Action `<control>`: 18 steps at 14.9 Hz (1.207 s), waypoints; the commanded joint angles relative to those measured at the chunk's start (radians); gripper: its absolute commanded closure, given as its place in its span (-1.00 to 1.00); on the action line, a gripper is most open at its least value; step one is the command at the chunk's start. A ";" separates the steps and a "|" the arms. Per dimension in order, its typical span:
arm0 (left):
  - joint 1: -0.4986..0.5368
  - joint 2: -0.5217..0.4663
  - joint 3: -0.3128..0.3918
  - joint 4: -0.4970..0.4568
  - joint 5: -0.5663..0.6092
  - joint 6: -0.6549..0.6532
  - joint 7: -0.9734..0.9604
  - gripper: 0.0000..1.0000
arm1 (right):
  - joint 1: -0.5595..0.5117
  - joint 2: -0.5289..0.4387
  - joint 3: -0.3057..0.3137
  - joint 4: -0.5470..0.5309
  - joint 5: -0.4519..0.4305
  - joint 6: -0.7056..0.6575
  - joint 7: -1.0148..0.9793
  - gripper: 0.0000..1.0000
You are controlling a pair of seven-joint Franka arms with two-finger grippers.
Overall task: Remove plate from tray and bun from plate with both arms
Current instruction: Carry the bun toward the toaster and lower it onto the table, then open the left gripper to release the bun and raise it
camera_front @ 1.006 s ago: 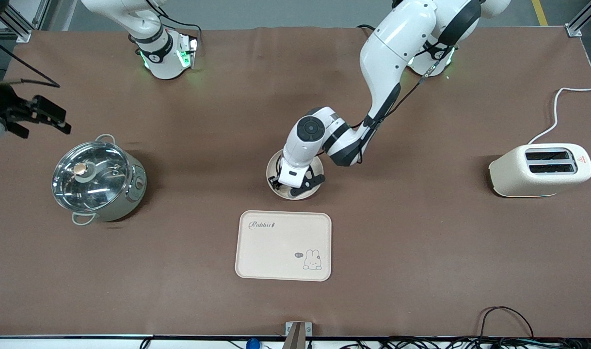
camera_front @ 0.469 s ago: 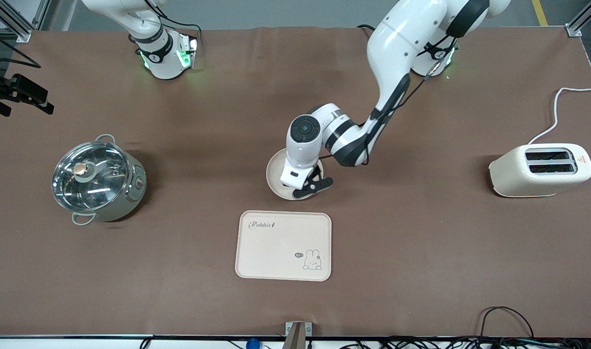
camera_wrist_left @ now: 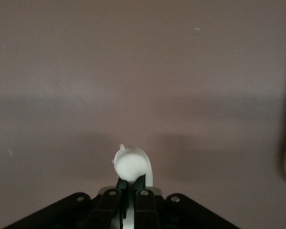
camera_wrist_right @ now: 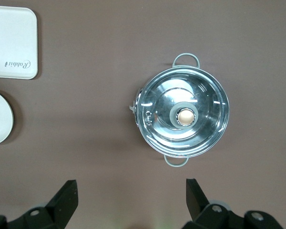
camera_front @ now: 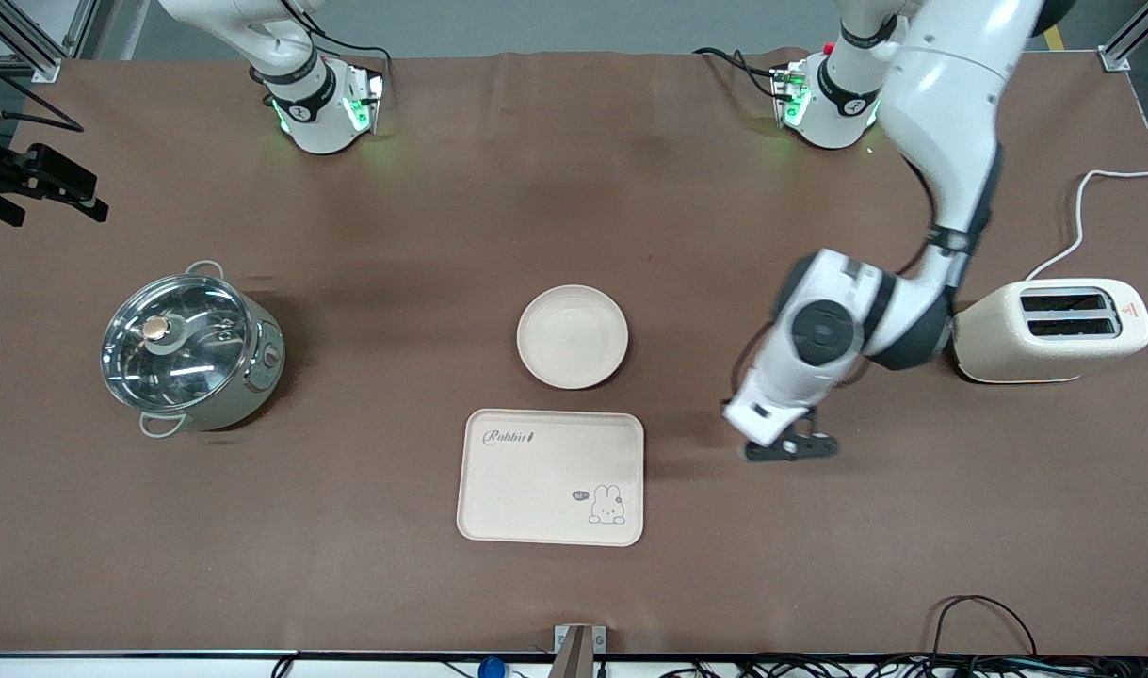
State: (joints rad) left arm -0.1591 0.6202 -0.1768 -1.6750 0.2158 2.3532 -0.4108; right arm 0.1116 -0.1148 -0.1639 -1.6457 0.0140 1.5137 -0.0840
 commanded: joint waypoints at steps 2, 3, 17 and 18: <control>0.157 0.006 -0.020 -0.124 0.017 0.147 0.237 -0.46 | -0.009 0.000 0.015 -0.017 -0.003 0.020 0.004 -1.00; 0.165 0.009 -0.020 -0.126 0.017 0.150 0.257 -0.99 | -0.009 0.003 0.015 -0.017 -0.002 0.022 0.004 -1.00; 0.188 -0.248 -0.059 -0.036 0.001 -0.105 0.244 -1.00 | -0.001 0.020 0.015 -0.014 0.000 0.049 0.001 -1.00; 0.191 -0.301 -0.066 -0.016 -0.006 -0.191 0.242 -1.00 | -0.001 0.021 0.015 -0.014 0.000 0.049 0.001 -1.00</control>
State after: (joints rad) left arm 0.0279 0.4585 -0.2282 -1.6828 0.2153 2.3115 -0.1593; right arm 0.1123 -0.0910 -0.1538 -1.6476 0.0148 1.5523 -0.0839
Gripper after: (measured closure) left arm 0.000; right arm 0.000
